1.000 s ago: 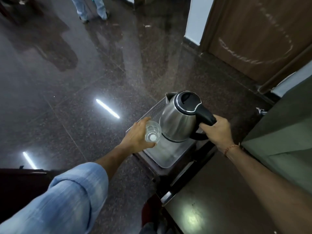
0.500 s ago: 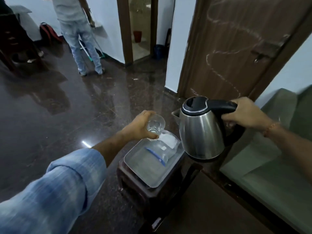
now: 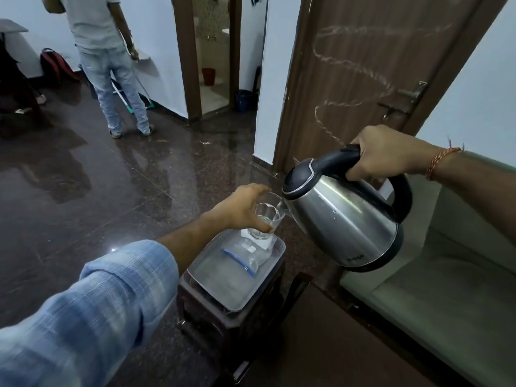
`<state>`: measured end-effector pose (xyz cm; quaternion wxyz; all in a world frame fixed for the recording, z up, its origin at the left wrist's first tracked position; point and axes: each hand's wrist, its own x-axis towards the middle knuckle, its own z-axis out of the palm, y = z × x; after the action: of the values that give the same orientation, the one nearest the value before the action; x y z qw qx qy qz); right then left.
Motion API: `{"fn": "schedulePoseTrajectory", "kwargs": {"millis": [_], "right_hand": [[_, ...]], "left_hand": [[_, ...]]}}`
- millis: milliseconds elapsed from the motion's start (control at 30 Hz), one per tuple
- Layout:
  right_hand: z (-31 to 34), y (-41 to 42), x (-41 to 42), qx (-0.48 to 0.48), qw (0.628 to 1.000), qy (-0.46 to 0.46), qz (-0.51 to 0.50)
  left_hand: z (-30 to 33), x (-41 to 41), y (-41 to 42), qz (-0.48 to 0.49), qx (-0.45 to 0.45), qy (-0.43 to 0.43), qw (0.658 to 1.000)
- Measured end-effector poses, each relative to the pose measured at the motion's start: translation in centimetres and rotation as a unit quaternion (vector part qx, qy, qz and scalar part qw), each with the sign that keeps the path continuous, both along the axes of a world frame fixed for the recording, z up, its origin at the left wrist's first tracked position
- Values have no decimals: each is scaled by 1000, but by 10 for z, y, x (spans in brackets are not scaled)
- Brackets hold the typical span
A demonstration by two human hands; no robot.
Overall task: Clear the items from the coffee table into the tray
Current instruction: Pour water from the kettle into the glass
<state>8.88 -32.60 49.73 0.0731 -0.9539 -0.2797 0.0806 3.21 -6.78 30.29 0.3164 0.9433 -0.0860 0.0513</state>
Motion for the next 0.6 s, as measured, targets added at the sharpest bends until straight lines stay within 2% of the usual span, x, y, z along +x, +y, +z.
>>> {"fn": "schedulePoseTrajectory", "kwargs": {"millis": [200,400,600], "right_hand": [[16,12,-4,-58,998,-20,15],[26,34,0,-146,982,-100,66],[29,52,-7,-180,974,-109,81]], "left_hand": [[3,-5,-12,-10,8,5,1000],[4,-8,-20,-21,-4,-5,1000],[3,-8,-23,-12,-31,-4,999]]}}
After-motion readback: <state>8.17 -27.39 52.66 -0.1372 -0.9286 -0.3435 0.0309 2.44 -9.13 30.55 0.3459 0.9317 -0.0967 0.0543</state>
